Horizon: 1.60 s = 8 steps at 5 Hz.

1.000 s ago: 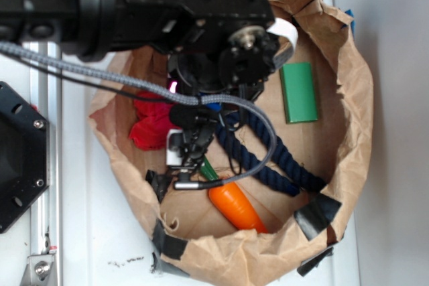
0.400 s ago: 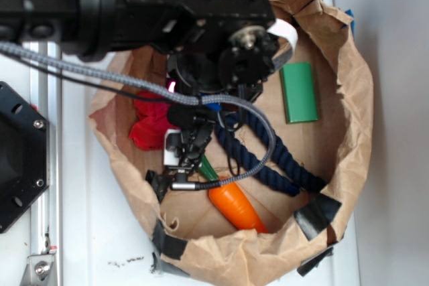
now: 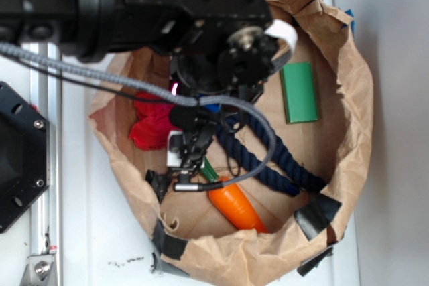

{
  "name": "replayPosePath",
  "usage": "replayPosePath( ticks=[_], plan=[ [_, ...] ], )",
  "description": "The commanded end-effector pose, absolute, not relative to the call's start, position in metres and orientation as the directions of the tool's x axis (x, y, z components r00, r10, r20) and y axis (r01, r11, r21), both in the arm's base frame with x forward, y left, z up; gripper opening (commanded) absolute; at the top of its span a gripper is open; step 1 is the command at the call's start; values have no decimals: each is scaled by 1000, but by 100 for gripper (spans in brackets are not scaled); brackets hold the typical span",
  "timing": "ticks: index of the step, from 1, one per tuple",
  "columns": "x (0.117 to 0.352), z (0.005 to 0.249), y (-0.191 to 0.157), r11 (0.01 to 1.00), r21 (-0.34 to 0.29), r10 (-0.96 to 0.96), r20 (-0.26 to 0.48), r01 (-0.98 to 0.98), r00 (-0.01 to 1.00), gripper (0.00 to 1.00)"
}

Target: Grab the red paper.

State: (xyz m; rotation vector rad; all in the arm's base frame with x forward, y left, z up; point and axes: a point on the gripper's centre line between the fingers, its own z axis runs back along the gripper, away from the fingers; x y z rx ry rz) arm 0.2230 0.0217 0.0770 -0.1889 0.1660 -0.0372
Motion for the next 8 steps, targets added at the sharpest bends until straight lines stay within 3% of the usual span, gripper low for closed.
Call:
replayPosePath(
  ticks=[1, 3, 4, 5, 6, 8],
  plan=[
    [204, 58, 1, 976, -204, -111, -172, 75, 979, 100],
    [199, 39, 5, 979, -179, -127, -184, 94, 975, 100],
    [202, 41, 22, 983, -173, -91, -172, 61, 981, 100],
    [241, 59, 54, 986, -163, -61, -165, 34, 984, 100],
    [250, 62, 60, 988, -151, -53, -153, 30, 987, 0],
    [247, 66, 58, 985, -160, -79, -141, 56, 987, 0]
  ],
)
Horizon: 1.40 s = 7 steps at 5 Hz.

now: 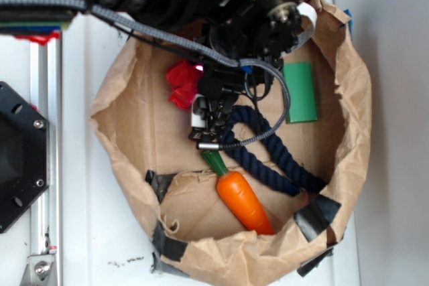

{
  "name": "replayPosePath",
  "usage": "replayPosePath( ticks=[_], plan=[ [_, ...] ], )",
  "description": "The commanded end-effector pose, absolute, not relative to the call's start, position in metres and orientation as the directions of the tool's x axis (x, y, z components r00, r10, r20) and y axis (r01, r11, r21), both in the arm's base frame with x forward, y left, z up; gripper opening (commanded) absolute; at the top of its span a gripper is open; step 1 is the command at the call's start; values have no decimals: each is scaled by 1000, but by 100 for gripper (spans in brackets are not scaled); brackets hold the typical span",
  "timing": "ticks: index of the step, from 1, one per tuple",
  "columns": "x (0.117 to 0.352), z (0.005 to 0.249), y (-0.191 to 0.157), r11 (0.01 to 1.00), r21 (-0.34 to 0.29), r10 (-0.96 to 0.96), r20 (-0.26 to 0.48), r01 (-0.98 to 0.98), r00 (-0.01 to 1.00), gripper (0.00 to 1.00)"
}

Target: Grab the red paper.

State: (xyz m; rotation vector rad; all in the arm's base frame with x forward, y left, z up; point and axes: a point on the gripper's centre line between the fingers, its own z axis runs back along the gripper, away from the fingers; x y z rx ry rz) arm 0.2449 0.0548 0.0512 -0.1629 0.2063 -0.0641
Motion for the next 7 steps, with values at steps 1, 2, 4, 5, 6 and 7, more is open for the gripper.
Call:
replayPosePath(
  ticks=[1, 2, 4, 5, 6, 7],
  plan=[
    [247, 77, 58, 987, -154, -73, -124, 53, 990, 0],
    [247, 103, 50, 988, -149, -59, -76, 47, 995, 0],
    [266, 160, 34, 985, -163, -49, 68, 60, 997, 0],
    [277, 175, 22, 992, -99, -65, 104, 75, 992, 0],
    [281, 180, 19, 996, -62, -55, 123, 63, 991, 0],
    [280, 183, 19, 997, -48, -47, 116, 53, 992, 0]
  ],
)
